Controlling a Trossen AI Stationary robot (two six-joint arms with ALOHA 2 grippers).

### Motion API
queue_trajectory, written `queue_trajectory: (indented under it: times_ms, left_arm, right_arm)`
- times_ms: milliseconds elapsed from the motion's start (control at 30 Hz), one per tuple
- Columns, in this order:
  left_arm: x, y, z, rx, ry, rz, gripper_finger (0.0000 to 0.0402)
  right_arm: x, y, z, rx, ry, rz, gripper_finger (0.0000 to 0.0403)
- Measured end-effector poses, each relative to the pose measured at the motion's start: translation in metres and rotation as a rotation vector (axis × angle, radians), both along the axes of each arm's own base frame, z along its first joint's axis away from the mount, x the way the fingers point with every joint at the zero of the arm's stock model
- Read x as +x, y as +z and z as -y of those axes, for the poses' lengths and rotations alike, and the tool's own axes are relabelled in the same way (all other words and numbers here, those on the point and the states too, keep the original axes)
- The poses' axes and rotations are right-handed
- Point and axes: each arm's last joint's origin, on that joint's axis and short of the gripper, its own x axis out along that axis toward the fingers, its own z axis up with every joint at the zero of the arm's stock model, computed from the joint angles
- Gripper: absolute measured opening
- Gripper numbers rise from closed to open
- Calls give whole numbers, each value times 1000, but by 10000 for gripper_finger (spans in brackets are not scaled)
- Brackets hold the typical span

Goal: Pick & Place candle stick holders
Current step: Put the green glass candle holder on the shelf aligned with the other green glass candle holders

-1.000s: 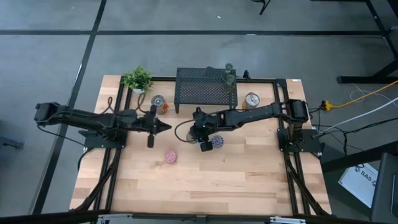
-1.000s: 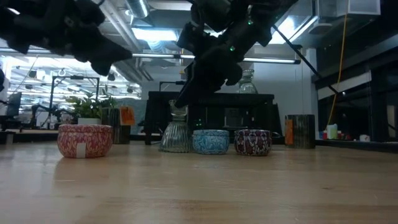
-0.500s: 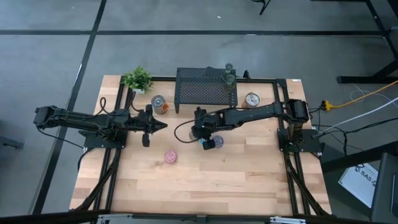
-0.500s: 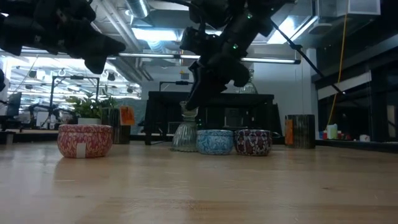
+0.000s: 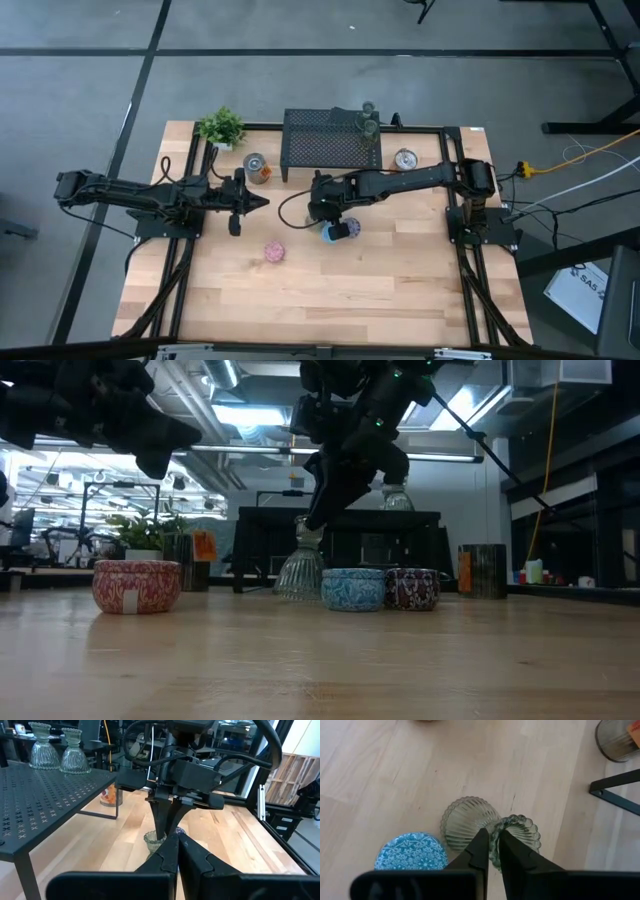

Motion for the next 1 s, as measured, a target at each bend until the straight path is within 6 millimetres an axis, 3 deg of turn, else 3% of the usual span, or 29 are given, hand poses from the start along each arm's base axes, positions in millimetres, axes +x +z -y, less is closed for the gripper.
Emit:
queue_trajectory:
  times_ms: [467,1000]
  left_arm:
    - [0,0,0,0,-1,0,2]
    - [0,0,0,0,-1,0,2]
  right_arm:
    - [1,4,2,2,-4,0,28]
    - [0,68,8,51,53,-81,27]
